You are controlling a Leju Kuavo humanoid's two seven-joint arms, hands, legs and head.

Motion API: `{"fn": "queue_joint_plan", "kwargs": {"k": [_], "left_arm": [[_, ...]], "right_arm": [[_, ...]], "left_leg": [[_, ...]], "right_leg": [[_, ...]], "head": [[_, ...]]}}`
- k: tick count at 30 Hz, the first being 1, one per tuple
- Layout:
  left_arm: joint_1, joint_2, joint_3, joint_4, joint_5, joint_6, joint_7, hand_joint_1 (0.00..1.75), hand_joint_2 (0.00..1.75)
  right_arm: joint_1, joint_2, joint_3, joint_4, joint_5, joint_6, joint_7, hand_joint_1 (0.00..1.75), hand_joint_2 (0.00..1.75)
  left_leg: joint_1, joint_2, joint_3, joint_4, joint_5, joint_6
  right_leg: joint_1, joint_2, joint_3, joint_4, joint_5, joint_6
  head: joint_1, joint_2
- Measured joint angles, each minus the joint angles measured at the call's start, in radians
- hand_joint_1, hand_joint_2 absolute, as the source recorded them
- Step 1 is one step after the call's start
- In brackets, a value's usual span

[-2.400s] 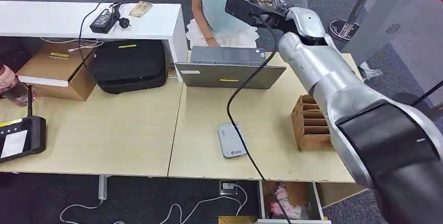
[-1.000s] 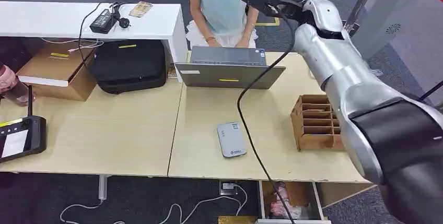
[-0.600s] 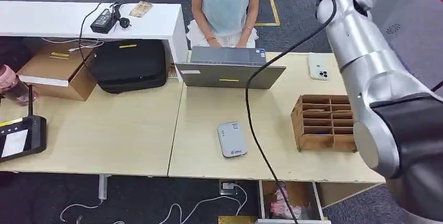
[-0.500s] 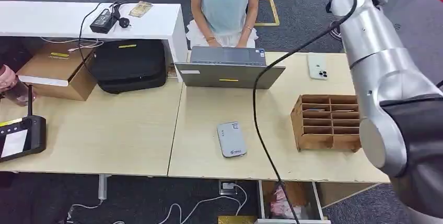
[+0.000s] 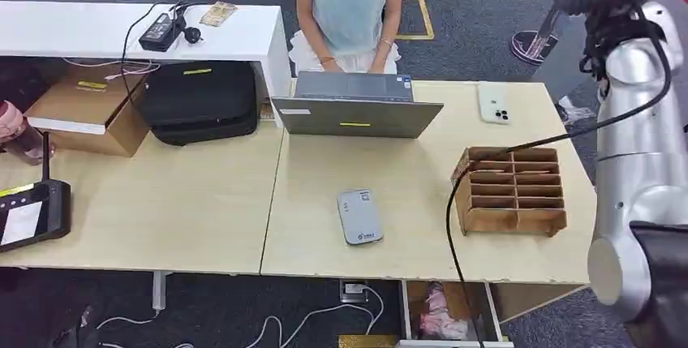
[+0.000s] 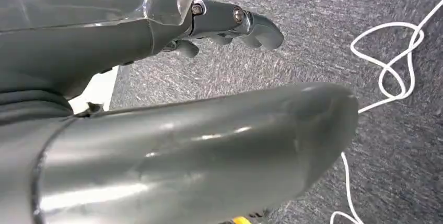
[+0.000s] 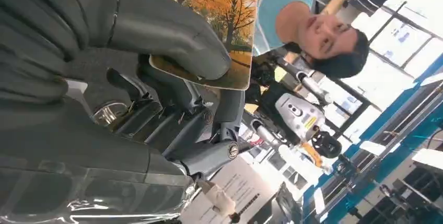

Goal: Pass the card to the sensor for recognition and then transmit it.

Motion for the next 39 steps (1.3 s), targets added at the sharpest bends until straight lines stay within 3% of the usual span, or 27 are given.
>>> {"fn": "queue_joint_plan", "kwargs": {"k": [6, 11, 17, 24, 39], "left_arm": [[0.021, 0.006, 0.040, 0.000, 0.098, 0.013, -0.058, 0.00, 0.00], [0.040, -0.013, 0.134, -0.001, 0.214, 0.064, -0.143, 0.00, 0.00], [0.042, -0.044, 0.213, -0.008, 0.275, 0.135, -0.213, 0.00, 0.00], [0.029, -0.064, 0.219, -0.008, 0.274, 0.158, -0.191, 0.00, 0.00], [0.038, -0.058, 0.206, -0.024, 0.258, 0.176, -0.198, 0.00, 0.00]], "right_arm": [[0.041, -0.003, -0.001, -0.053, -0.006, 0.008, -0.002, 1.75, 1.75], [0.050, -0.003, 0.001, -0.066, -0.023, 0.008, -0.003, 1.75, 1.75], [0.078, -0.005, 0.002, -0.080, -0.054, 0.008, -0.009, 1.75, 1.75], [0.216, -0.022, -0.013, -0.176, -0.096, 0.009, -0.019, 1.75, 1.75], [0.469, -0.030, -0.065, -0.372, -0.193, 0.057, -0.033, 1.75, 1.75]], "left_leg": [[0.000, 0.004, 0.000, 0.000, 0.000, -0.001], [0.001, 0.004, 0.000, 0.000, 0.000, -0.001], [0.000, 0.003, 0.000, 0.000, 0.000, -0.001], [0.000, 0.003, 0.000, 0.000, 0.000, -0.001], [0.001, 0.003, -0.001, 0.000, 0.000, -0.001]], "right_leg": [[0.000, 0.003, -0.003, 0.001, 0.001, -0.001], [0.000, 0.003, -0.003, 0.002, 0.001, -0.001], [0.000, 0.003, -0.003, 0.001, 0.001, 0.000], [0.000, 0.003, -0.003, 0.001, 0.001, 0.000], [0.001, 0.002, -0.003, 0.001, 0.001, -0.001]], "head": [[0.000, 0.000], [0.000, 0.000], [0.000, 0.000], [0.000, 0.000], [0.000, 0.000]]}}
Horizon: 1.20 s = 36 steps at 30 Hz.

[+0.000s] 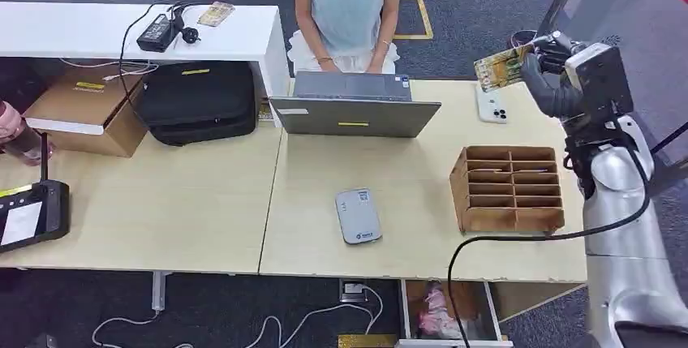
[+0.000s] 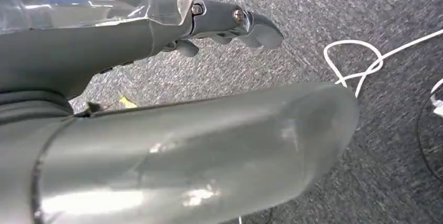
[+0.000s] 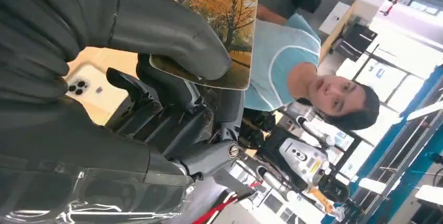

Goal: Pass the card to the sensor for recognition and then transmit it.

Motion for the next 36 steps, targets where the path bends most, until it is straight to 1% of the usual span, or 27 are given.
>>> {"fn": "queue_joint_plan", "kwargs": {"k": [5, 10, 14, 18, 25, 30, 36], "left_arm": [[0.011, 0.009, -0.005, -0.002, 0.007, 0.000, 0.000, 0.00, 0.00], [0.013, 0.018, -0.021, -0.006, 0.003, 0.002, 0.007, 0.00, 0.00], [0.016, 0.024, -0.023, -0.006, 0.008, -0.001, 0.007, 0.00, 0.00], [0.029, 0.027, -0.023, -0.006, 0.022, -0.006, 0.000, 0.00, 0.00], [0.062, 0.034, -0.023, -0.009, 0.043, -0.032, -0.011, 0.00, 0.00], [0.087, 0.040, -0.023, -0.010, 0.055, -0.033, -0.021, 0.00, 0.00], [0.114, 0.040, -0.023, -0.016, 0.057, -0.039, -0.034, 0.00, 0.00]], "right_arm": [[0.063, -0.005, -0.016, -0.035, -0.026, 0.029, -0.008, 1.75, 1.75], [0.065, -0.017, -0.016, -0.039, -0.056, 0.075, -0.009, 1.75, 1.75], [0.095, -0.013, 0.008, -0.049, -0.049, 0.077, -0.009, 1.75, 1.75], [0.152, 0.016, 0.062, -0.061, -0.009, 0.058, -0.015, 1.75, 1.75], [0.172, 0.071, 0.144, -0.060, 0.019, 0.045, -0.018, 1.75, 1.75], [0.190, 0.102, 0.194, -0.052, 0.032, 0.050, -0.029, 1.75, 1.75], [0.225, 0.126, 0.244, -0.040, 0.035, 0.050, -0.038, 1.75, 1.75]], "left_leg": [[0.000, 0.000, -0.001, 0.000, 0.000, 0.000], [0.000, 0.000, -0.001, 0.000, 0.000, 0.000], [0.001, 0.000, -0.001, 0.000, 0.000, 0.000], [0.001, 0.000, -0.002, 0.000, 0.000, 0.000], [0.002, 0.000, -0.002, 0.000, 0.000, 0.000], [0.002, 0.000, -0.002, 0.000, 0.000, 0.000], [0.002, 0.000, -0.003, 0.000, 0.000, 0.000]], "right_leg": [[0.000, 0.000, -0.001, 0.000, 0.000, 0.000], [0.000, 0.000, 0.000, 0.000, 0.000, 0.000], [0.001, 0.000, 0.000, 0.000, 0.000, 0.000], [0.001, 0.000, -0.001, 0.000, 0.000, 0.000], [0.001, 0.000, -0.002, 0.000, 0.000, 0.000], [0.001, 0.000, -0.002, 0.000, 0.000, 0.000], [0.001, 0.000, -0.002, 0.000, 0.000, -0.001]], "head": [[0.000, 0.000], [0.000, 0.000], [0.000, 0.000], [0.000, 0.000], [0.000, 0.000], [0.000, 0.000], [0.000, 0.000]]}}
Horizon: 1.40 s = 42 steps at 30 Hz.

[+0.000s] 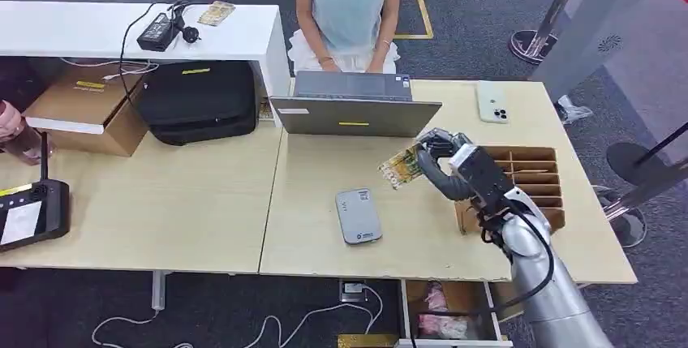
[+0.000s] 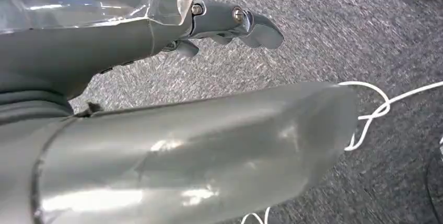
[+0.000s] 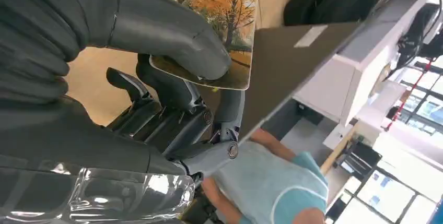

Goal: Pass the card to the sensor for recognition and then transmit it.

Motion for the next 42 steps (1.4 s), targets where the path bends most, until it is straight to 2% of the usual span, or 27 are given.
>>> {"fn": "queue_joint_plan", "kwargs": {"k": [5, 17, 28, 42], "left_arm": [[0.003, -0.001, 0.000, -0.003, -0.016, -0.003, 0.000, 0.00, 0.00], [-0.034, -0.010, -0.025, -0.008, -0.039, 0.023, 0.027, 0.00, 0.00], [-0.050, -0.013, -0.050, -0.008, -0.045, 0.023, 0.041, 0.00, 0.00], [-0.073, -0.019, -0.083, -0.008, -0.056, 0.028, 0.059, 0.00, 0.00]], "right_arm": [[0.034, 0.011, 0.028, 0.006, -0.001, -0.004, 0.002, 1.75, 1.75], [0.157, 0.026, 0.064, -0.016, 0.048, -0.046, 0.076, 1.75, 1.75], [0.111, 0.057, 0.121, 0.102, 0.065, -0.069, 0.099, 1.75, 1.75], [0.085, 0.089, 0.131, 0.184, 0.055, -0.106, 0.127, 1.75, 1.75]], "left_leg": [[0.000, 0.000, 0.000, 0.000, 0.000, 0.000], [0.000, 0.001, 0.000, 0.000, 0.000, 0.000], [0.000, 0.001, 0.000, 0.000, 0.000, 0.000], [0.000, 0.001, 0.000, 0.000, 0.000, 0.000]], "right_leg": [[0.000, 0.000, 0.000, 0.000, 0.000, 0.000], [0.000, 0.000, 0.000, 0.000, 0.000, 0.000], [0.000, 0.001, 0.000, 0.000, 0.000, 0.000], [0.000, 0.000, -0.001, 0.000, 0.000, 0.000]], "head": [[0.000, 0.000], [0.000, 0.000], [0.000, 0.000], [0.000, 0.000]]}}
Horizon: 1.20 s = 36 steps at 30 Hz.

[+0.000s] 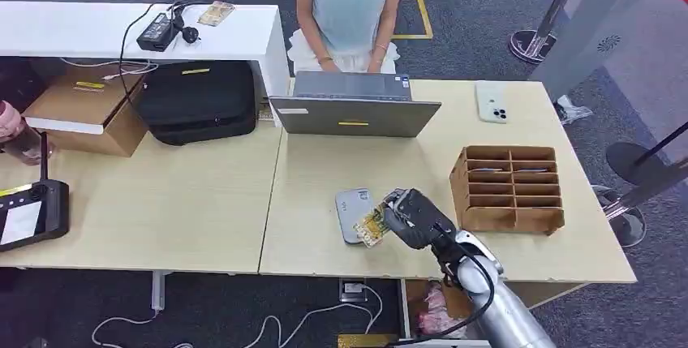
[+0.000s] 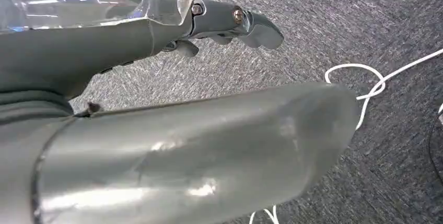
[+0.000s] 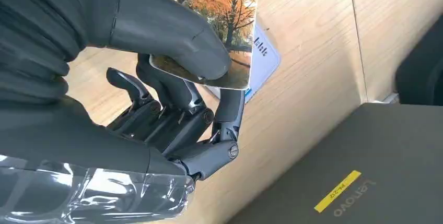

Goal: Pass the card to the sensor for recognition and then transmit it.

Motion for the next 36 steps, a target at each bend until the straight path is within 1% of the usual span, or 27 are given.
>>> {"fn": "queue_joint_plan", "kwargs": {"k": [11, 14, 18, 27, 36], "left_arm": [[-0.004, 0.000, -0.011, 0.000, 0.011, 0.003, 0.003, 0.00, 0.00], [-0.003, 0.003, -0.013, 0.000, 0.019, 0.000, 0.015, 0.00, 0.00], [0.002, 0.010, -0.013, 0.000, 0.023, -0.002, 0.015, 0.00, 0.00], [0.014, 0.009, -0.014, 0.000, 0.025, -0.015, 0.002, 0.00, 0.00], [0.006, 0.001, -0.032, 0.000, 0.000, -0.012, 0.009, 0.00, 0.00]], "right_arm": [[-0.058, 0.040, 0.014, 0.091, 0.014, -0.001, 0.004, 1.75, 1.75], [-0.088, 0.057, 0.026, 0.133, 0.015, 0.002, -0.007, 1.75, 1.75], [-0.112, 0.075, 0.035, 0.169, 0.016, 0.002, -0.010, 1.75, 1.75], [-0.159, 0.088, 0.050, 0.246, 0.014, 0.001, -0.024, 1.75, 1.75], [-0.168, 0.092, 0.050, 0.293, 0.013, -0.013, -0.026, 1.75, 1.75]], "left_leg": [[0.000, 0.000, 0.000, 0.000, 0.000, -0.001], [0.000, 0.000, 0.000, 0.000, 0.000, -0.001], [0.000, 0.000, 0.000, 0.000, 0.001, -0.001], [0.000, -0.001, 0.000, 0.000, 0.001, -0.001], [0.000, 0.000, 0.000, 0.000, 0.001, -0.001]], "right_leg": [[0.000, 0.001, 0.000, 0.000, 0.000, 0.000], [0.000, 0.000, 0.000, 0.000, 0.000, 0.000], [0.000, 0.000, 0.000, 0.000, 0.000, 0.000], [0.000, -0.001, 0.000, 0.000, 0.000, 0.000], [0.000, 0.000, 0.000, 0.000, 0.000, -0.001]], "head": [[0.000, 0.000], [0.000, 0.000], [0.000, 0.000], [0.000, 0.000], [0.000, 0.000]]}}
